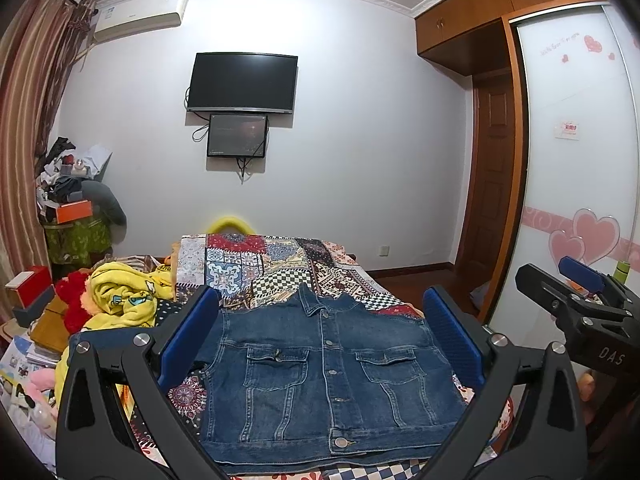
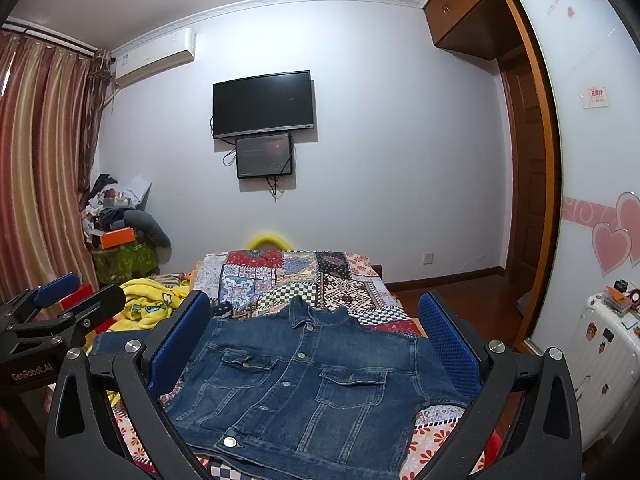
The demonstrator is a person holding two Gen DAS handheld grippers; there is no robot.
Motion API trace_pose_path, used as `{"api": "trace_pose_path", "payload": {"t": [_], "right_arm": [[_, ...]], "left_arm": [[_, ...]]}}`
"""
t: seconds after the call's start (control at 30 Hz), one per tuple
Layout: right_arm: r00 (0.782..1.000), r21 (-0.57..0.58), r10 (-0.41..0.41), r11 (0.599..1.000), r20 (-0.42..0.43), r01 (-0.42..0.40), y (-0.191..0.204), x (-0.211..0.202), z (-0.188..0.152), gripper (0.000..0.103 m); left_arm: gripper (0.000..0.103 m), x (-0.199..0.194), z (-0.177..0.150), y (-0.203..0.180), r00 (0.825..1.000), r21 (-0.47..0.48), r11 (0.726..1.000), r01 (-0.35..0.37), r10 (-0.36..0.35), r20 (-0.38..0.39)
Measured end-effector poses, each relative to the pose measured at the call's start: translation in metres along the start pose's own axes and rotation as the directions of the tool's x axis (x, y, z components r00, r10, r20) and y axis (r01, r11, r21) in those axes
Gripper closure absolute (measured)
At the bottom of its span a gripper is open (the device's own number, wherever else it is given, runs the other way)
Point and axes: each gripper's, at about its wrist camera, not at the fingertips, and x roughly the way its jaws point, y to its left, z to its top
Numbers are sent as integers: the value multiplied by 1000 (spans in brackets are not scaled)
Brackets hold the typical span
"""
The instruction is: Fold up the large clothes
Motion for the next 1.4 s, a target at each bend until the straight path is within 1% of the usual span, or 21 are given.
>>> {"api": "trace_pose_path", "payload": {"t": [1.0, 1.4], "right_arm": [[1000, 2, -4, 1000, -4, 4, -1, 2, -1, 0], [1000, 5, -3, 1000, -22, 4, -2, 8, -3, 0]], "left_arm": [[0, 4, -2, 2, 1000, -3, 1000, 1, -1, -10], [0, 8, -4, 2, 1000, -3, 1000, -5, 5, -17]]}}
